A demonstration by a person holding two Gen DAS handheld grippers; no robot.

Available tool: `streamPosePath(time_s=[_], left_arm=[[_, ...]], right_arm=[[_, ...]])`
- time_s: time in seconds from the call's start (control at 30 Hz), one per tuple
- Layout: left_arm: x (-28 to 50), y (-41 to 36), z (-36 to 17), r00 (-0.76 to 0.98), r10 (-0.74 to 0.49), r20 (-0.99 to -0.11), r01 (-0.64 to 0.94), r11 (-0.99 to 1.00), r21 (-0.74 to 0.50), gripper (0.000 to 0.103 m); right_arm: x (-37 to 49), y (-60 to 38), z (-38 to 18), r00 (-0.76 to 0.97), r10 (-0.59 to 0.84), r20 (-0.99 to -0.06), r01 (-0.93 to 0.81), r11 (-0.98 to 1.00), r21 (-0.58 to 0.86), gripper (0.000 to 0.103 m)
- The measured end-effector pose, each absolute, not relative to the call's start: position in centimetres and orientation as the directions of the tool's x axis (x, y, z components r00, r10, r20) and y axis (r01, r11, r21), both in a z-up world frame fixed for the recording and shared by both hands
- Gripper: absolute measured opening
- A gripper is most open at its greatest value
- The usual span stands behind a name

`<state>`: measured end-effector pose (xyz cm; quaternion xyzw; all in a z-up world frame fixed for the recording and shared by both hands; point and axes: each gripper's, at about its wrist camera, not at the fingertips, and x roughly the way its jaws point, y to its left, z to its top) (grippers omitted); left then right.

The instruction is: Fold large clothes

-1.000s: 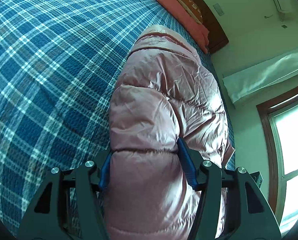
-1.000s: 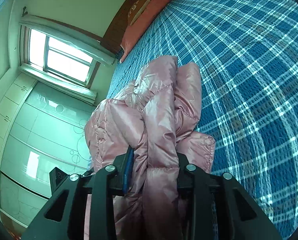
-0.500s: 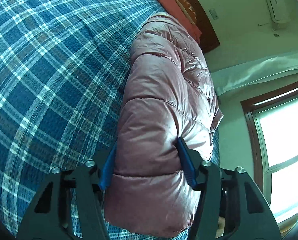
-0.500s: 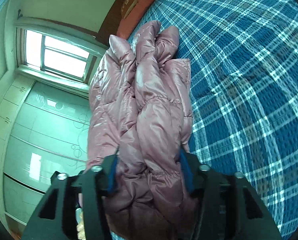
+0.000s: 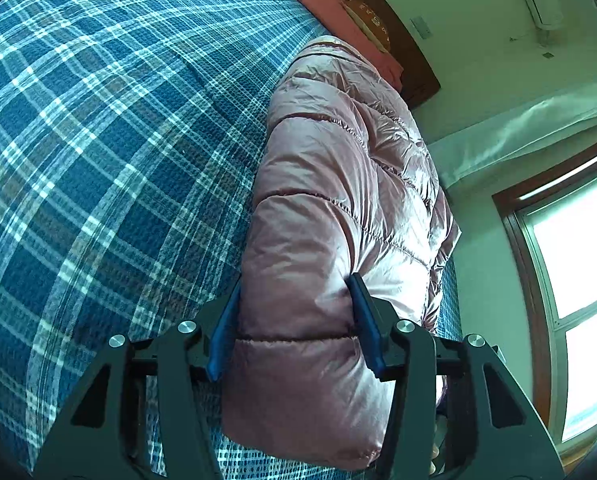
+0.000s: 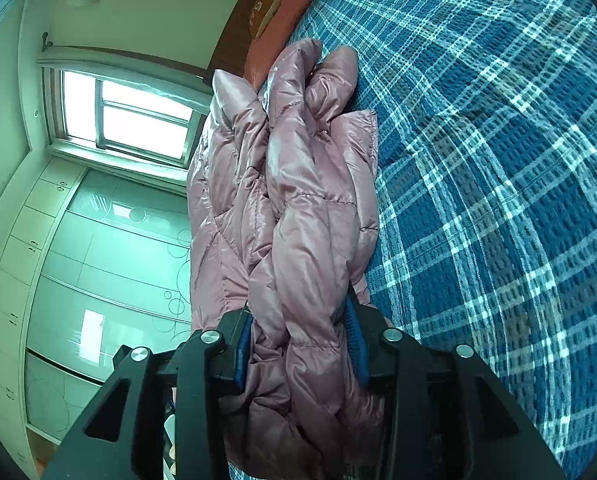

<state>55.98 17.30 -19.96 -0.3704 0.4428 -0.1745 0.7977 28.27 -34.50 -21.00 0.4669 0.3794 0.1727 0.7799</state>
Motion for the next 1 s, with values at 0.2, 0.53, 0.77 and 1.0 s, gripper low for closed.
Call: streamPosePath(time_s=[0.2, 0.53, 0.77, 1.0], left_arm=[[53.0, 17.8, -19.3, 0.61, -0.551, -0.57, -0.107, 0.655, -0.748, 0.061], [51.8, 17.3, -20.1, 0.627, -0.514, -0.586, -0.158, 0.652, -0.742, 0.049], [50.7, 17.3, -18.2, 0.642, -0.423, -0.64, -0.162, 0.741, -0.652, 0.056], [49.6, 18.2, -18.9, 0.624, -0.412, -0.664, -0.241, 0.707, -0.665, 0.066]], right_arm=[[24.9, -34.6, -20.2, 0.692, 0.58, -0.429, 0.105, 0.506, 0.856, 0.05], [20.6, -33.7, -20.9, 0.727, 0.52, -0.449, 0.17, 0.497, 0.851, 0.044], [19.6, -33.7, -19.0, 0.743, 0.496, -0.449, 0.175, 0.503, 0.847, 0.045], [15.8, -33.8, -18.4, 0.75, 0.477, -0.458, 0.209, 0.487, 0.848, 0.045]])
